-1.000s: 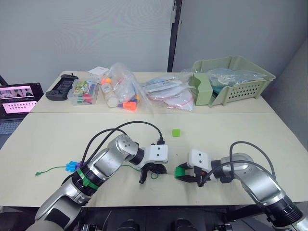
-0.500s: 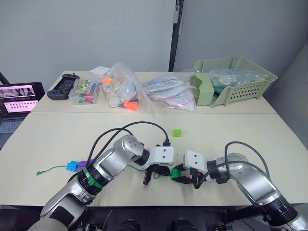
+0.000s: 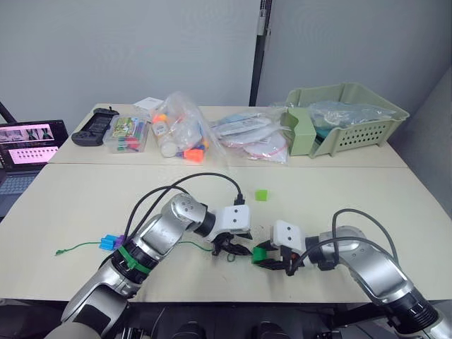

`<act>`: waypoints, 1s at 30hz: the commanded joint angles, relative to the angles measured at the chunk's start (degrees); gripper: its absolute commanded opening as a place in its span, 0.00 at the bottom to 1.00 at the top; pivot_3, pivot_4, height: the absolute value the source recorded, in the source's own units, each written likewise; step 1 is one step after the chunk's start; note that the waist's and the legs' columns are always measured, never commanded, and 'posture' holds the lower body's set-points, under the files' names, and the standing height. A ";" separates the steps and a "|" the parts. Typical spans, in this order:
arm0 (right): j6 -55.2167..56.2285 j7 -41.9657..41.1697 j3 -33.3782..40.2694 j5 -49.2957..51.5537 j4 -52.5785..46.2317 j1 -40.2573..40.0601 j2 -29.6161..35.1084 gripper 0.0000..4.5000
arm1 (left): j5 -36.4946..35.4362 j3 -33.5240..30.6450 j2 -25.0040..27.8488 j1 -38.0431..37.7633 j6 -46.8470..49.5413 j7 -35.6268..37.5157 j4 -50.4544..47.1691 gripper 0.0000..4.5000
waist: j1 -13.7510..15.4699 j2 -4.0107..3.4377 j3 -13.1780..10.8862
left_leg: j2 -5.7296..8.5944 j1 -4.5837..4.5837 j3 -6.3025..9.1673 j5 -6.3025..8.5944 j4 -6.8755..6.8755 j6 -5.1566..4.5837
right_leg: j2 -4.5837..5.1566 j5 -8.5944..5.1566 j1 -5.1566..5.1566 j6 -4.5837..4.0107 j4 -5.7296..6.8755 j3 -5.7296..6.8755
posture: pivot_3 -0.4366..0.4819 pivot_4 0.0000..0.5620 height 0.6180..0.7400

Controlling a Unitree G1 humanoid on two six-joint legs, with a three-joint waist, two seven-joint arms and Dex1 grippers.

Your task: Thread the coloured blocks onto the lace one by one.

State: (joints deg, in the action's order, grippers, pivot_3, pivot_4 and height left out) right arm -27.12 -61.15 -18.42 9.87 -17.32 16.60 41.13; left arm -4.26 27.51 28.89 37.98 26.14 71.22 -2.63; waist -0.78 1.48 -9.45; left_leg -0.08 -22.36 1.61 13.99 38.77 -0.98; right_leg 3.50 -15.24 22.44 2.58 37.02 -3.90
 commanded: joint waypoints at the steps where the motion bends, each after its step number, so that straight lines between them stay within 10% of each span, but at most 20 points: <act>1: -0.01 -0.33 1.42 -0.15 0.28 -1.18 2.04 0.26 | -2.58 -2.97 2.32 -1.79 -1.86 1.98 -0.47 0.56 | 0.04 0.00 0.00 | 0.00 -0.01 0.00 0.00 0.00 0.00 | 0.00 0.00 0.01 0.00 0.00 0.00 | 0.48 0.27 1.00; 14: -0.93 -0.89 2.51 0.85 -0.71 -1.69 4.11 0.26 | -0.24 -0.51 -0.22 -5.59 -4.39 -1.48 1.95 0.56 | 1.09 0.00 0.00 | 0.14 -0.06 -0.02 0.00 0.08 0.00 | 0.23 0.01 -0.04 0.11 -0.06 0.01 | 0.48 0.27 1.00; 21: -1.52 -0.61 2.46 1.40 -1.06 -1.41 4.36 0.26 | 0.47 0.54 -0.43 -5.14 -4.41 -1.34 3.18 0.01 | 1.15 0.00 0.00 | 0.15 -0.05 -0.02 0.00 0.08 0.00 | 0.24 0.01 -0.06 0.12 -0.07 0.02 | 0.48 0.27 1.00; 30: -2.00 -0.24 2.29 1.57 -1.17 -1.07 3.91 0.26 | 0.75 1.96 -3.31 -3.71 -5.70 -1.41 3.56 0.01 | 1.16 0.00 0.00 | 0.15 -0.06 -0.02 0.00 0.08 0.00 | 0.24 0.01 -0.06 0.12 -0.08 0.02 | 0.48 0.27 1.00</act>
State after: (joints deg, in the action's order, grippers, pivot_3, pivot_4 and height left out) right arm -28.27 -61.56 -16.98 11.75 -18.05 15.53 44.24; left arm -4.05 29.37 26.19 32.99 21.44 69.86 1.04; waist 0.39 1.49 -9.46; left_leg 0.07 -22.42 1.59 13.99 38.85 -0.98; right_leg 3.74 -15.24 22.38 2.70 36.94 -3.88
